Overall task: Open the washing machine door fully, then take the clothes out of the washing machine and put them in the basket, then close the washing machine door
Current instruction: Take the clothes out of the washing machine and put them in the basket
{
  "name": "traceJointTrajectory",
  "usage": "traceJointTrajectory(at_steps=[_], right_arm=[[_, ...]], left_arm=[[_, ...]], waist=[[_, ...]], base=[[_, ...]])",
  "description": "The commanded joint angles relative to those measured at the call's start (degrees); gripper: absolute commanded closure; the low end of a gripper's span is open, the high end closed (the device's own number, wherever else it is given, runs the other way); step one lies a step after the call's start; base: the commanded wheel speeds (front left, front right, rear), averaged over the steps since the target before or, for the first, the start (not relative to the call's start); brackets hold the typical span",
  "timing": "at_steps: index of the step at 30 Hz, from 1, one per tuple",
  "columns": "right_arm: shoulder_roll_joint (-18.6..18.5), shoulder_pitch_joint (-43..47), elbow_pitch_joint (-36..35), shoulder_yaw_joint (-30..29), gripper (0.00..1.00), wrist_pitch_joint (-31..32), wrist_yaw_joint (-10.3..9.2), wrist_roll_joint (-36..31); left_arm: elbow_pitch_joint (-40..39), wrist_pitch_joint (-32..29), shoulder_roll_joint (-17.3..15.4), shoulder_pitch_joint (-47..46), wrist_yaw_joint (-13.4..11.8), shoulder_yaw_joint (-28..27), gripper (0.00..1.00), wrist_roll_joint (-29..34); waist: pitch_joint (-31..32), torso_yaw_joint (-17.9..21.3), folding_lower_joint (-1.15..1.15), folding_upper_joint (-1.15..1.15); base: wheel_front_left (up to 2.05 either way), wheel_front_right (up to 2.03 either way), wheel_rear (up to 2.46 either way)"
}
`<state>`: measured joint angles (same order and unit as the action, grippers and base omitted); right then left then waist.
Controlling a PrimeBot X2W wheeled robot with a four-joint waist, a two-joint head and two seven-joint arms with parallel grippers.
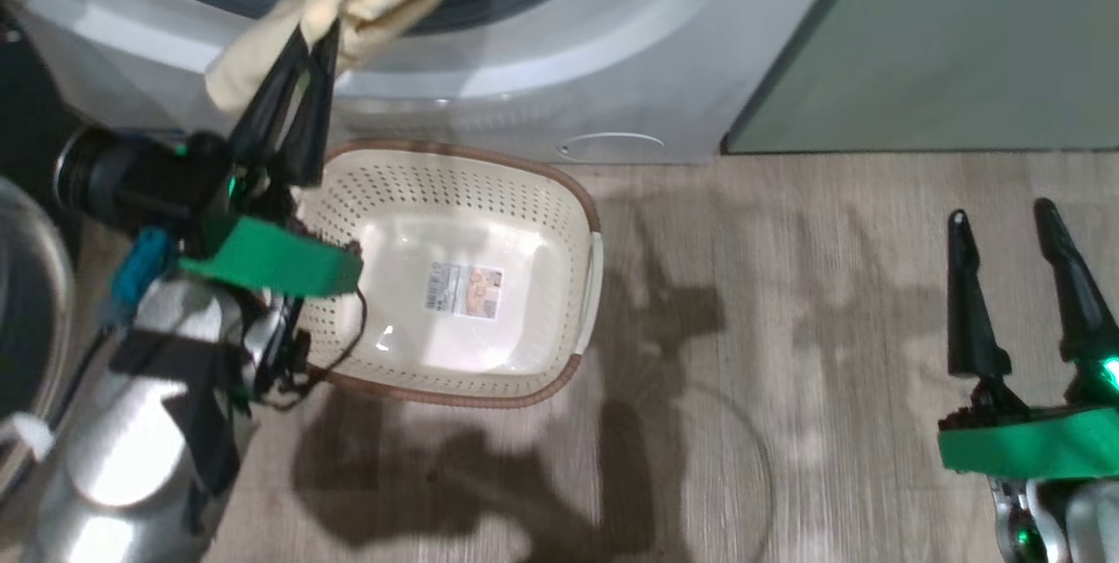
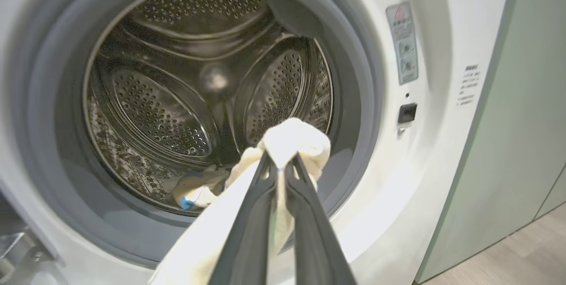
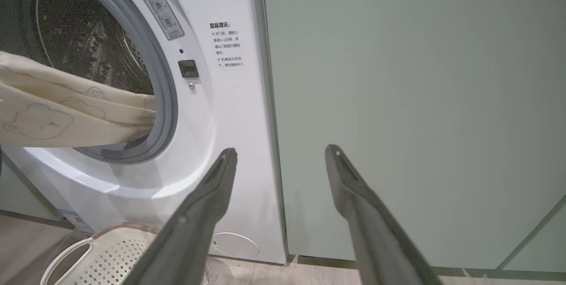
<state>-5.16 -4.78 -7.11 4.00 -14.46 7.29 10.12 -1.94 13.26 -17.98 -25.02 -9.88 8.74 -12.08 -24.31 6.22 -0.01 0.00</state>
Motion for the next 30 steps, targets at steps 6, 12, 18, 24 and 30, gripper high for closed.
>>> traceJointTrajectory(at_steps=[6,12,18,24,30], right_arm=[[-1.5,1.1,-1.8,0.4,0.00,-0.5,0.20,-0.2],[-1.9,2.0,-1.7,0.1,0.00,-0.5,0.20,-0.1],[-1.9,2.3,-1.7,0.4,0.00,-0.5,0.20,0.2],[-1.4,2.3,-1.7,1.0,0.00,-0.5,0.20,0.7],[-0.8,1.6,-1.5,1.7,0.00,-0.5,0.20,1.3]], left_arm=[[-8.2,1.6,0.0,3.6,-2.1,-3.6,1.00,1.3],[-12.4,1.7,1.3,7.0,-2.8,-3.9,1.00,2.1],[-10.7,1.7,2.1,9.8,-2.4,-3.6,1.00,1.1],[-3.2,1.7,3.3,11.1,-1.1,-2.4,1.00,-1.0],[8.1,1.4,4.6,9.8,1.1,-1.0,1.00,-3.0]], waist=[[3.1,-1.9,0.01,0.00],[5.5,-3.0,0.01,0.00],[6.3,-3.3,0.01,0.00],[5.8,-2.8,0.01,0.00],[4.3,-1.2,0.01,0.00]], base=[[0.00,0.00,0.00],[0.00,0.00,0.00],[0.00,0.00,0.00],[0.00,0.00,0.00],[0.00,0.00,0.00]])
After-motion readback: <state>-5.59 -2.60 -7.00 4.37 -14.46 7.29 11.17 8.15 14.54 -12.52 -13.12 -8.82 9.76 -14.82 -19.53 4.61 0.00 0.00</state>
